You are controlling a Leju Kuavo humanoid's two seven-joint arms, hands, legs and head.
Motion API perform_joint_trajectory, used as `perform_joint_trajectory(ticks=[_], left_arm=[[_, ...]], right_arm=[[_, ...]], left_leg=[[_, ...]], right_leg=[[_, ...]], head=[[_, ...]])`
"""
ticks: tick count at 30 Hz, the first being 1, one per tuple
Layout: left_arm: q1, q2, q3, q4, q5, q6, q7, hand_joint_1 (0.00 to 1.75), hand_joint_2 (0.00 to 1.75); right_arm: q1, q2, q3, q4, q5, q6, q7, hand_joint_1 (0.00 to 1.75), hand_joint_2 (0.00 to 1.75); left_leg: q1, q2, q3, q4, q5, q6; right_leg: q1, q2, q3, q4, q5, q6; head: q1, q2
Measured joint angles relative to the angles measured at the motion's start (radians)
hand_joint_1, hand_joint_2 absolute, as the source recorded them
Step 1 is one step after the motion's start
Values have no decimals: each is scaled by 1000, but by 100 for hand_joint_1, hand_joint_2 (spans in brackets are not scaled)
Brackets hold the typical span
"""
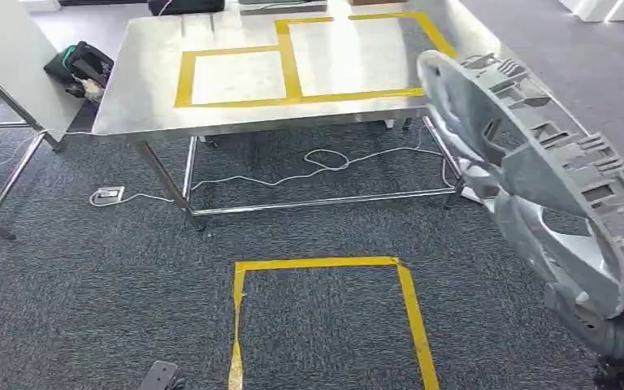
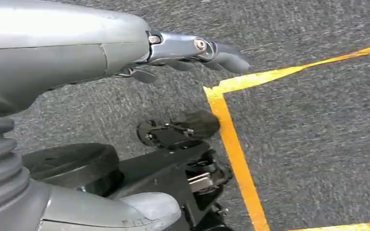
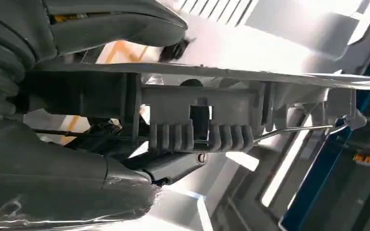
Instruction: Take the parts from the cabinet and place them on the table.
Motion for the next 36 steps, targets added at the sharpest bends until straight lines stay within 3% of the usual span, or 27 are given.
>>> perform_joint_trajectory(ticks=[4, 10, 11, 14, 15, 16, 17, 19, 20, 21, 22, 24, 25, 26, 27, 28, 30, 33, 36], left_arm=[[15, 0, 4, 0, -6, 11, 11, 0, 175], [23, 1, 4, 0, -27, -1, 23, 0, 175], [22, 2, 4, 0, -27, 0, 27, 0, 175], [20, 2, 5, 0, -27, 7, 32, 0, 175], [18, -2, 5, 0, -27, 7, 33, 0, 175], [17, -2, 5, 0, -27, 9, 34, 0, 175], [15, -3, 5, 0, -25, 9, 34, 0, 175], [10, -11, 5, 0, -17, 7, 29, 0, 175], [6, -16, 6, 0, -17, 3, 22, 0, 175], [1, -21, 8, 0, -18, -2, 12, 0, 175], [-6, -27, 8, 0, -20, -5, 8, 0, 175], [-20, -40, 8, 0, -24, -8, 3, 0, 175], [-24, -40, 8, 0, -27, -9, 2, 0, 175], [-27, -36, 8, -2, -27, -9, 2, 0, 175], [-28, -40, 8, -2, -28, -10, -1, 0, 175], [-29, -42, 8, -2, -32, -10, -5, 0, 175], [-29, -39, 7, -2, -45, -9, -17, 0, 175], [-37, -39, 5, -2, -48, -5, -21, 0, 175], [-40, -39, 5, -2, -48, -4, -21, 0, 175]], right_arm=[[44, 0, -31, -28, 36, -87, -3, 175, 175], [80, 1, -95, -64, 29, -103, -5, 175, 175], [80, 0, -108, -69, 26, -101, -4, 175, 175], [70, -6, -123, -77, 20, -84, 3, 175, 175], [67, -11, -126, -82, 20, -81, 6, 175, 175], [65, -18, -130, -82, 24, -78, 8, 175, 175], [63, -26, -132, -81, 28, -73, 11, 175, 175], [48, -58, -127, -81, 14, -42, 4, 175, 175], [32, -76, -126, -81, 2, -28, -3, 175, 175], [12, -90, -124, -80, -8, -20, -11, 175, 175], [-10, -96, -119, -80, -8, -17, -17, 175, 175], [-50, -106, -103, -80, -5, -16, -19, 175, 175], [-63, -111, -98, -79, -3, -16, -19, 175, 175], [-71, -112, -92, -76, 0, -17, -19, 175, 175], [-79, -119, -89, -76, 0, -17, -19, 175, 175], [-85, -119, -82, -74, 1, -17, -20, 175, 175], [-101, -119, -72, -69, 7, -17, -24, 175, 175], [-138, -121, -42, -60, 19, -18, -27, 175, 175], [-159, -126, -24, -53, 22, -19, -29, 175, 175]], left_leg=[[-3, 0, 0, 0, -1, 1], [-5, 0, -1, 1, -3, 5], [-9, 0, -5, 10, -9, 15], [-13, 0, -1, -2, -9, 39], [-1, 2, 19, -34, 7, 46], [1, 3, 31, -50, 16, 39], [4, 3, 33, -52, 18, 42], [4, 3, 33, -50, 16, 42], [5, 3, 33, -49, 15, 40], [8, 3, 33, -47, 13, 36], [13, 3, 34, -44, 11, 30], [30, 1, 32, -21, -2, 9], [31, 0, 29, -5, -13, -5], [29, -3, 22, 7, -20, -13], [24, -3, 20, 10, -20, -16], [24, -4, 19, 7, -18, -15], [24, -3, 20, 3, -16, -17], [20, -4, 21, -3, 0, 1], [20, -4, 21, -8, 3, 7]], right_leg=[[-3, 0, 0, -2, 1, 1], [-6, 0, 0, -3, 1, 2], [-13, 0, 2, -8, 3, 12], [-13, 2, 7, -21, 8, 24], [-9, 1, 10, -20, 9, 25], [-8, -3, 4, -8, 0, 28], [-8, -3, -20, 47, -38, 31], [-14, -3, -96, 203, -113, 39], [-15, -3, -125, 257, -130, 44], [-18, -4, -129, 265, -119, 50], [-21, -4, -110, 225, -87, 56], [-35, -5, -7, 36, 7, 76], [-36, 4, 16, -4, -12, 92], [-33, 17, 17, -2, -13, 81], [-34, 17, 16, 9, -14, 50], [-34, 17, 11, 15, -16, 42], [-38, 17, 6, 13, -9, 39], [-38, 19, 2, 12, -7, 35], [-33, 16, 2, 13, -10, 30]], head=[[0, 0], [0, 0], [0, 0], [-2, 0], [-3, 0], [2, 0], [6, 0], [8, 0], [8, 0], [8, 0], [7, 0], [8, 0], [9, 0], [20, 0], [16, 0], [5, 0], [5, 0], [3, 0], [2, 0]])
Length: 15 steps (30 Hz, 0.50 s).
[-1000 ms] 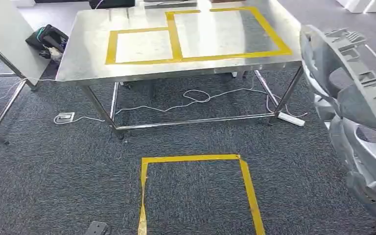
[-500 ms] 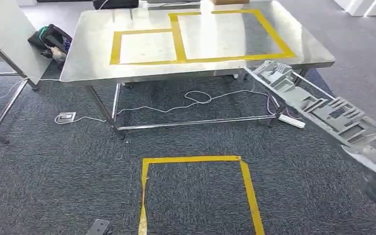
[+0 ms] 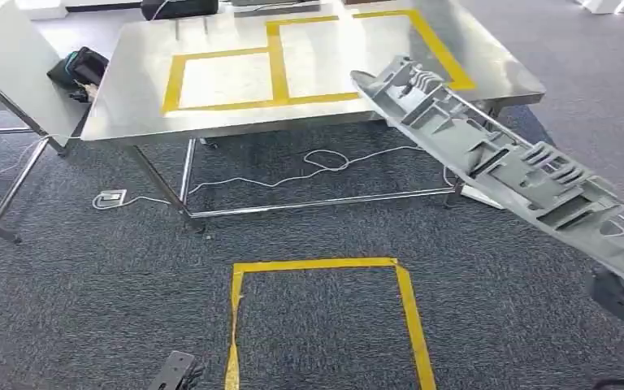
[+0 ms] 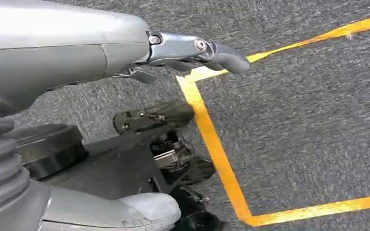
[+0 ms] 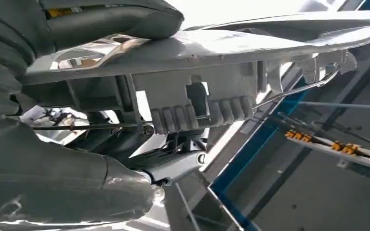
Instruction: Take the parts from the cabinet and place them on the table.
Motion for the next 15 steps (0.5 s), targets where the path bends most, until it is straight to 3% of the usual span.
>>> perform_joint_trajectory(ticks=[2, 5, 10, 11, 12, 13, 14, 15], left_arm=[[0, 0, 0, 0, 4, 3, 1, 0, 175], [4, 0, 0, 0, 8, 28, 32, 0, 175], [23, 6, 1, 0, -7, 29, 53, 0, 175], [26, 7, 1, 0, -9, 29, 55, 0, 175], [26, 11, 1, 0, -10, 29, 55, 0, 175], [25, 10, 1, -1, -10, 28, 53, 0, 175], [27, 8, 1, -1, -8, 26, 49, 0, 175], [25, 10, 1, -1, -7, 24, 47, 0, 175]], right_arm=[[-10, -3, 8, 4, 1, -2, -1, 175, 175], [-27, -7, 20, 6, -11, -14, -19, 175, 175], [-61, 9, 53, -19, -37, -28, -30, 175, 175], [-67, 10, 60, -21, -37, -28, -30, 175, 175], [-72, 11, 66, -23, -36, -28, -31, 175, 175], [-77, 11, 71, -27, -34, -27, -31, 175, 175], [-81, 11, 73, -26, -34, -26, -30, 175, 175], [-89, 11, 75, -25, -36, -25, -30, 175, 175]], left_leg=[[2, 0, 0, -4, -6, -3], [6, 0, -1, -5, -8, -43], [2, 0, -3, -5, -8, -44], [1, 0, -3, -4, -8, -41], [-1, 1, -5, -1, -17, -33], [-3, 1, 17, -43, -7, -6], [5, 2, 47, -86, 15, 5], [7, 3, 59, -102, 20, 20]], right_leg=[[6, -2, -1, 1, -2, -6], [8, -5, 0, 2, -3, -9], [6, -6, 4, -7, 0, -8], [5, -6, 6, -10, 2, -5], [-5, -8, 13, -35, 8, 10], [-2, -7, 31, -62, 17, 18], [3, -20, 19, -42, 21, 14], [7, -19, -1, 4, -9, 12]], head=[[1, 0], [1, 0], [2, 0], [1, 0], [1, 0], [-3, 0], [1, 0], [9, 0]])
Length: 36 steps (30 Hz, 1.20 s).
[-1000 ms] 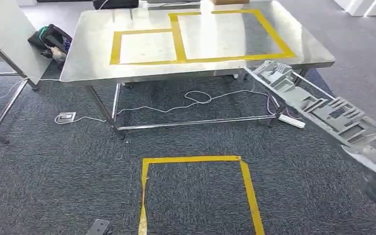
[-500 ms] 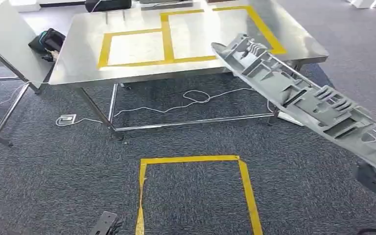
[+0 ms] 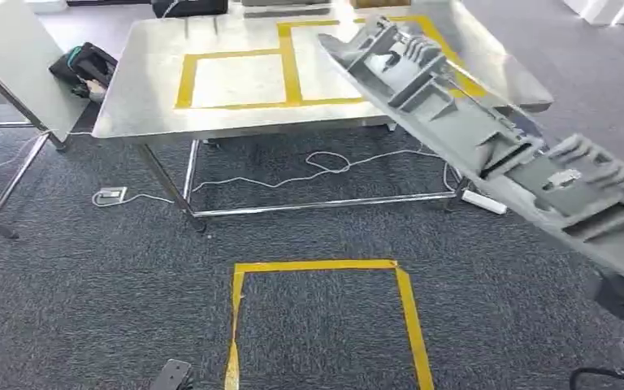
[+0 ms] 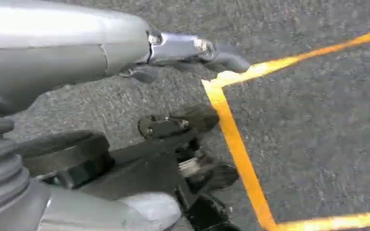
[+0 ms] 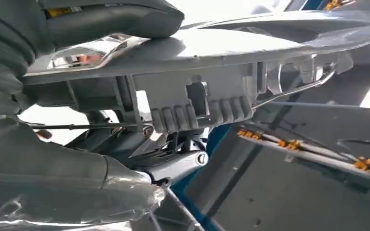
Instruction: Take the parts from the cabinet and place them on the table.
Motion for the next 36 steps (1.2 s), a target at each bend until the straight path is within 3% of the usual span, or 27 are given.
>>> perform_joint_trajectory(ticks=[3, 4, 5, 7, 8, 9, 10, 11, 12, 14, 15, 17, 18, 19, 20, 21, 23, 24, 25, 26, 28, 29, 30, 33, 34, 35, 36], left_arm=[[-3, -2, 0, 0, 0, -3, -3, 0, 175], [-2, -2, 0, 0, 1, -4, -3, 0, 175], [-2, -2, 1, 0, 0, -4, -4, 0, 175], [-2, -3, 1, 0, 0, -4, -4, 0, 175], [-1, -2, 1, 0, 0, -4, -4, 0, 175], [-2, 10, 1, -2, 0, -2, -3, 0, 175], [-3, 5, 1, -2, 0, -2, -3, 0, 175], [-1, 5, 1, -2, -1, -2, -4, 0, 175], [1, 5, 1, -1, -1, -2, -4, 0, 175], [-1, 5, 1, -2, 0, -2, -6, 0, 175], [-4, 4, 1, -2, 0, -2, -8, 0, 175], [-7, 4, 1, -2, 0, -2, -8, 0, 175], [-6, 4, 1, -2, 0, -2, -8, 0, 175], [-5, 4, 1, -2, 1, -2, -8, 0, 175], [-3, 4, 1, -2, 1, -2, -8, 0, 175], [-3, 4, 1, -2, 1, -2, -8, 0, 175], [-2, 4, 1, -2, 1, -2, -8, 0, 175], [0, 8, 1, -2, 2, 0, -8, 0, 175], [-1, 6, 2, -2, 2, 0, -8, 0, 175], [-3, 6, 2, -2, 2, 0, -8, 0, 175], [-2, 6, 2, -2, 2, 0, -9, 0, 175], [-1, 5, 2, -2, 2, -2, -9, 0, 175], [-1, 5, 2, -2, 1, -2, -10, 0, 175], [-2, 3, 2, -2, 0, -3, -10, 0, 175], [1, 3, 2, -2, -1, -3, -9, 0, 175], [3, 3, 2, -2, -1, -3, -9, 0, 175], [3, 3, 2, -2, -1, -3, -8, 0, 175]], right_arm=[[-8, 0, 5, 0, -1, 1, -3, 175, 175], [-9, 0, 7, 1, 0, 1, -3, 175, 175], [-8, 0, 8, 3, 0, 1, -3, 175, 175], [-7, 0, 11, 5, 3, 3, -2, 175, 175], [-7, 0, 13, 6, 3, 3, -3, 175, 175], [-7, 1, 15, 10, 4, 3, -3, 175, 175], [-5, 1, 15, 10, 5, 3, -4, 175, 175], [-3, 1, 15, 9, 6, 3, -4, 175, 175], [0, 1, 16, 10, 9, 3, -2, 175, 175], [2, 1, 15, 10, 10, 2, 0, 175, 175], [0, 1, 15, 10, 10, 1, 0, 175, 175], [0, 1, 15, 10, 13, 0, -1, 175, 175], [1, 1, 16, 10, 15, 0, -1, 175, 175], [2, 1, 16, 10, 16, 0, -1, 175, 175], [2, 1, 16, 10, 18, 0, -1, 175, 175], [2, 1, 16, 10, 18, 0, -1, 175, 175], [1, 1, 16, 10, 18, 0, -1, 175, 175], [1, 1, 16, 11, 18, -1, -1, 175, 175], [-1, 1, 17, 12, 18, -1, -1, 175, 175], [-1, 1, 17, 12, 19, -5, -2, 175, 175], [2, 1, 17, 13, 27, -7, -1, 175, 175], [2, 1, 18, 14, 29, -8, 0, 175, 175], [1, 1, 18, 15, 29, -8, 0, 175, 175], [-3, 1, 18, 17, 28, -8, -2, 175, 175], [-1, 1, 18, 18, 29, -8, -2, 175, 175], [3, 1, 18, 20, 29, -8, -2, 175, 175], [6, 1, 18, 21, 30, -9, -1, 175, 175]], left_leg=[[2, 3, 6, 6, -11, -8], [5, 2, 7, 11, -16, -14], [10, 2, 9, 20, -24, -21], [29, -2, 9, 53, -48, -45], [32, -2, 6, 80, -68, -62], [26, -3, -6, 97, -82, -73], [23, -3, -15, 118, -93, -77], [22, -3, -14, 116, -92, -77], [22, -3, -14, 115, -92, -79], [21, 4, -16, 127, -104, -83], [19, 13, -40, 173, -122, -77], [11, 16, -147, 353, -186, -68], [7, 16, -202, 434, -205, -61], [2, 16, -240, 474, -200, -53], [-4, 16, -251, 466, -170, -42], [-11, 16, -243, 421, -119, -27], [-33, 15, -190, 258, 3, 12], [-48, 16, -174, 206, 27, 35], [-48, 17, -157, 181, 9, 42], [-51, 17, -142, 150, -15, 28], [-51, 17, -134, 133, -22, 26], [-43, 12, -113, 123, -21, 28], [-43, 11, -100, 120, -26, 31], [-46, 11, -81, 121, -47, 38], [-48, 10, -71, 121, -56, 38], [-49, 10, -55, 121, -67, 38], [-49, 9, -39, 121, -78, 38]], right_leg=[[-5, -1, -111, 203, -85, 11], [-5, -1, -130, 228, -82, 17], [-8, -2, -121, 201, -53, 24], [-21, -3, -43, 41, 42, 46], [-27, 0, -14, -13, 39, 67], [-23, 14, -14, 12, 16, 64], [-27, 16, -22, 21, 11, 25], [-29, 15, -28, 28, 6, 12], [-28, 16, -32, 35, 1, 5], [-24, 16, -32, 42, -9, -14], [-21, 15, -26, 41, -13, -18], [-14, 10, -15, 34, -20, -27], [-9, 9, -10, 33, -25, -32], [-4, 9, -4, 33, -31, -35], [1, 10, 5, 32, -38, -38], [6, 10, 18, 30, -47, -39], [14, 10, 53, 19, -63, -38], [12, 10, 50, 10, -69, -36], [22, 14, 69, 6, -75, -30], [17, 12, 62, -2, -76, -27], [16, 6, 86, -11, -60, -11], [15, 1, 81, -13, -76, -6], [16, -1, 74, 23, -82, -4], [19, 0, -60, 233, -149, -4], [20, 0, -97, 275, -173, -2], [21, 0, -117, 276, -171, -2], [23, 0, -116, 239, -147, -2]], head=[[10, 0], [9, 0], [10, 0], [10, 0], [11, 0], [24, 0], [24, 0], [5, 0], [-3, 0], [-5, 0], [-9, 0], [-9, 0], [-10, 0], [-10, 0], [-10, 0], [-10, 0], [-10, 0], [-7, 0], [-4, 0], [-7, 0], [-8, 0], [-8, 0], [-3, 0], [5, 0], [3, 0], [5, 0], [3, 0]])
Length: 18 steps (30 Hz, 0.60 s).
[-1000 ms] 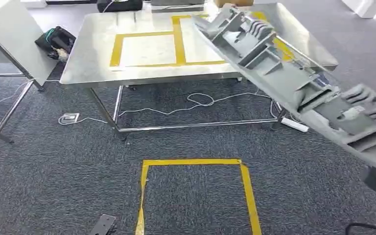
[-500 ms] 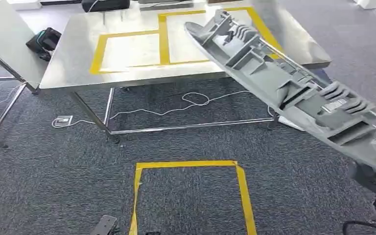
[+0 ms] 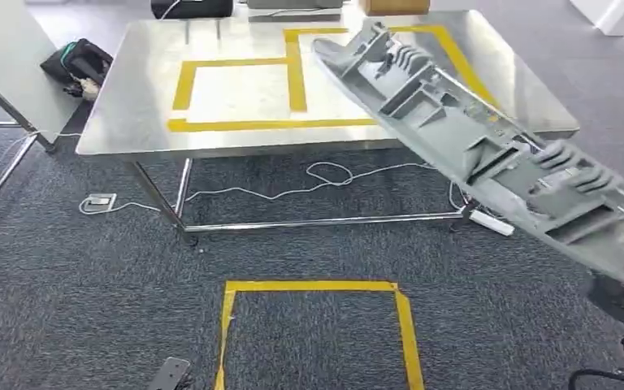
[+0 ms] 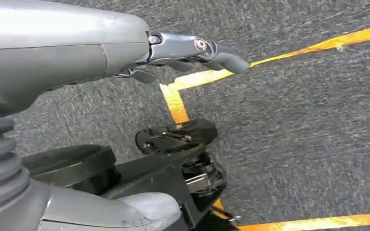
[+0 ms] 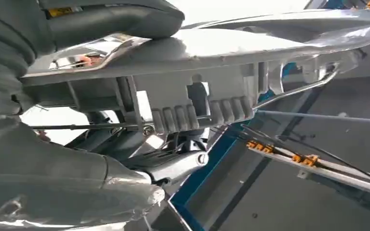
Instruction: Take the parts from the cabinet and place them on the table.
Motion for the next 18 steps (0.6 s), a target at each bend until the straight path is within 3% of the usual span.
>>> perform_joint_trajectory(ticks=[1, 3, 4, 5, 7, 8, 9, 10, 12, 13, 14, 15, 16, 18], left_arm=[[0, 0, 0, 0, 0, 0, 0, 0, 175], [3, -2, 0, 0, -2, -1, 0, 0, 175], [-1, -3, 0, 1, -2, -2, 0, 0, 175], [-2, -3, 0, 0, -2, -2, 2, 0, 175], [-2, -5, 0, 0, -3, -2, 2, 0, 175], [-5, -3, 0, 0, -3, -2, 2, 0, 175], [-6, -4, 0, 0, -3, -2, 2, 0, 175], [-8, -5, 0, 0, -3, -2, 2, 0, 175], [-5, -5, 0, 0, -3, -2, 2, 0, 175], [-3, -5, 0, 0, -3, -2, 2, 0, 175], [-1, -5, 0, 0, -3, -2, 2, 0, 175], [-1, -5, 0, 0, -3, -2, 2, 0, 175], [-1, -5, 0, 0, -3, -2, 2, 0, 175], [0, -5, 0, 0, -3, -2, 2, 0, 175]], right_arm=[[2, 0, 0, 0, 0, 0, 0, 175, 175], [4, 0, 0, 1, 0, 0, 0, 175, 175], [6, 0, 0, 3, 0, 0, -2, 175, 175], [5, 0, 1, 2, 2, 0, -2, 175, 175], [7, 0, 0, 3, 5, 0, -1, 175, 175], [10, 0, 0, 3, 7, 0, -1, 175, 175], [12, 0, -1, 3, 7, 0, 0, 175, 175], [10, 0, -1, 3, 7, 0, 0, 175, 175], [11, 0, 0, 3, 6, 0, -1, 175, 175], [12, 0, 0, 3, 7, 0, -1, 175, 175], [14, 0, 0, 3, 7, 0, 0, 175, 175], [14, 0, 0, 3, 7, 0, 0, 175, 175], [14, 0, 0, 3, 7, 0, 0, 175, 175], [14, 0, 0, 3, 7, 0, 0, 175, 175]], left_leg=[[0, -1, 19, 0, -13, -1], [0, -2, 43, -2, -37, -6], [-4, -2, 51, 8, -47, -12], [-5, -2, 43, -1, -49, -16], [-5, -2, 54, -6, -50, -22], [-6, -2, 52, 6, -50, -27], [-6, 0, 25, 50, -40, -40], [-1, 2, -13, 113, -50, -51], [12, 3, -110, 259, -119, -66], [18, 3, -148, 304, -151, -71], [23, 3, -169, 311, -159, -74], [26, 3, -172, 287, -141, -77], [29, 3, -161, 234, -101, -79], [36, 8, -118, 76, 43, -85]], right_leg=[[1, 0, 14, -68, 51, -2], [3, -2, 43, -220, 207, -8], [7, -1, 37, -241, 203, -16], [8, 3, 50, -245, 198, -29], [8, 3, 52, -251, 200, -39], [-2, 4, 61, -254, 199, -41], [-4, 4, 72, -257, 195, -47], [-6, 1, 80, -259, 188, -51], [-10, 1, 97, -259, 170, -53], [-13, 1, 108, -259, 161, -51], [-16, 2, 120, -259, 152, -49], [-20, 3, 134, -259, 142, -45], [-25, 3, 149, -259, 131, -40], [-33, 3, 182, -260, 106, -24]], head=[[3, 0], [4, 0], [0, 0], [2, 0], [1, 0], [1, 0], [1, 0], [-5, 0], [-4, 0], [-3, 0], [-3, 0], [-4, 0], [-3, 0], [-4, 0]])
